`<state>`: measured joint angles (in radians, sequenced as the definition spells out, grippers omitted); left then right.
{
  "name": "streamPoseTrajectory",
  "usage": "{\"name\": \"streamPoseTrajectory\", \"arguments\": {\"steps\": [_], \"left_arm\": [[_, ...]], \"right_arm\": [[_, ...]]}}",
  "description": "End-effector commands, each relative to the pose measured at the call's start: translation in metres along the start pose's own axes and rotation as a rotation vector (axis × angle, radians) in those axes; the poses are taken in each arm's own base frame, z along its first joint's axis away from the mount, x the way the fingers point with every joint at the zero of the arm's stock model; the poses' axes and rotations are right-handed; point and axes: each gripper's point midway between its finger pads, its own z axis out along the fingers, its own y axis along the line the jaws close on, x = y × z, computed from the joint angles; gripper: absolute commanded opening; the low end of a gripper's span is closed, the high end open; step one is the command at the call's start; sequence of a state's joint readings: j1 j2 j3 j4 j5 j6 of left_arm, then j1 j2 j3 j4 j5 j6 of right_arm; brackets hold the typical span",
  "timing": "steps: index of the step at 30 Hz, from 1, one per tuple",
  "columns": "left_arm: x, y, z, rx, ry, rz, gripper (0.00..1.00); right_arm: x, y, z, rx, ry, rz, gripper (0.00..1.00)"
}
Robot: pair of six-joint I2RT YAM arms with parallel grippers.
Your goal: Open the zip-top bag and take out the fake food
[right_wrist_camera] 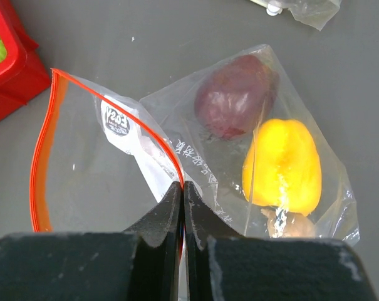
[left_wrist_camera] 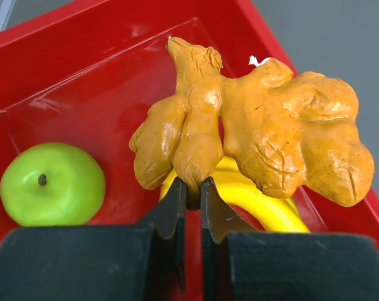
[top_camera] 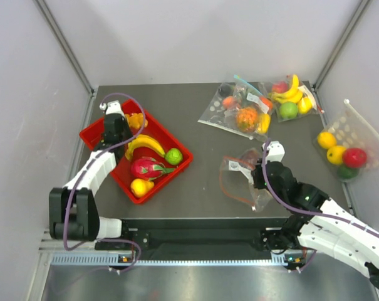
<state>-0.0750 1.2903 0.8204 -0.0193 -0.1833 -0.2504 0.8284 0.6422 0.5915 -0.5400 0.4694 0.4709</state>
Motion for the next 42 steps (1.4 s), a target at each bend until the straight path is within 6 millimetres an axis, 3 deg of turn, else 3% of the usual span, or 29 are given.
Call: {"name": "streamPoseTrajectory", "arguments": {"steps": [1, 3, 5, 6, 8, 9, 10, 20, 22, 25, 26, 28, 29, 31, 34, 38, 42], "left_arm": [[-0.039, 0.008, 0.017, -0.033, -0.084, -0.037, 0.0], [-0.035, 0.02, 0.028, -0.079, -0.072, -0.037, 0.0], [-0.031, 0.025, 0.033, -0.097, -0.059, -0.039, 0.09], [-0.028, 0.026, 0.034, -0.1, -0.053, -0.039, 0.41], [-0.031, 0.038, 0.033, -0.125, -0.068, -0.048, 0.64], [-0.029, 0.04, 0.033, -0.139, -0.068, -0.048, 0.83], [-0.033, 0.04, 0.031, -0.137, -0.083, -0.049, 0.89], [-0.045, 0.021, 0.008, -0.04, -0.118, -0.031, 0.89], [-0.049, 0.002, -0.001, -0.002, -0.141, -0.006, 0.88], [-0.048, -0.046, -0.017, 0.097, -0.161, 0.082, 0.87], [-0.042, -0.077, -0.027, 0.162, -0.164, 0.15, 0.87], [-0.033, -0.111, -0.04, 0.254, -0.157, 0.205, 0.87], [-0.022, -0.141, -0.055, 0.351, -0.146, 0.245, 0.87], [-0.016, -0.168, -0.076, 0.448, -0.154, 0.263, 0.86], [-0.001, -0.226, -0.134, 0.679, -0.185, 0.294, 0.85], [0.02, -0.273, -0.202, 0.945, -0.196, 0.279, 0.85], [0.044, -0.302, -0.244, 1.094, -0.17, 0.276, 0.84]], "right_arm": [[-0.015, 0.005, -0.004, -0.024, -0.038, 0.014, 0.0], [-0.015, 0.006, -0.004, -0.03, -0.04, 0.016, 0.0], [-0.015, 0.005, -0.004, -0.03, -0.04, 0.013, 0.0], [-0.015, 0.005, -0.005, -0.032, -0.04, 0.013, 0.0], [-0.015, 0.005, -0.004, -0.03, -0.04, 0.009, 0.0], [-0.015, 0.005, -0.004, -0.029, -0.038, 0.008, 0.0], [-0.016, 0.006, -0.004, -0.03, -0.038, 0.007, 0.0], [-0.015, 0.007, -0.004, -0.034, -0.035, 0.006, 0.0], [-0.017, 0.007, -0.004, -0.033, -0.04, 0.009, 0.0], [-0.019, 0.008, -0.005, -0.038, -0.042, 0.007, 0.0], [-0.021, 0.008, -0.006, -0.037, -0.045, 0.008, 0.0], [-0.022, 0.008, -0.007, -0.038, -0.046, 0.007, 0.0], [-0.025, 0.008, -0.008, -0.04, -0.053, 0.012, 0.0], [-0.027, 0.009, -0.01, -0.045, -0.058, 0.013, 0.0], [-0.031, 0.009, -0.012, -0.047, -0.069, 0.016, 0.0], [-0.036, 0.009, -0.013, -0.036, -0.073, 0.011, 0.0], [-0.04, 0.011, -0.012, -0.038, -0.075, 0.015, 0.0]]}}
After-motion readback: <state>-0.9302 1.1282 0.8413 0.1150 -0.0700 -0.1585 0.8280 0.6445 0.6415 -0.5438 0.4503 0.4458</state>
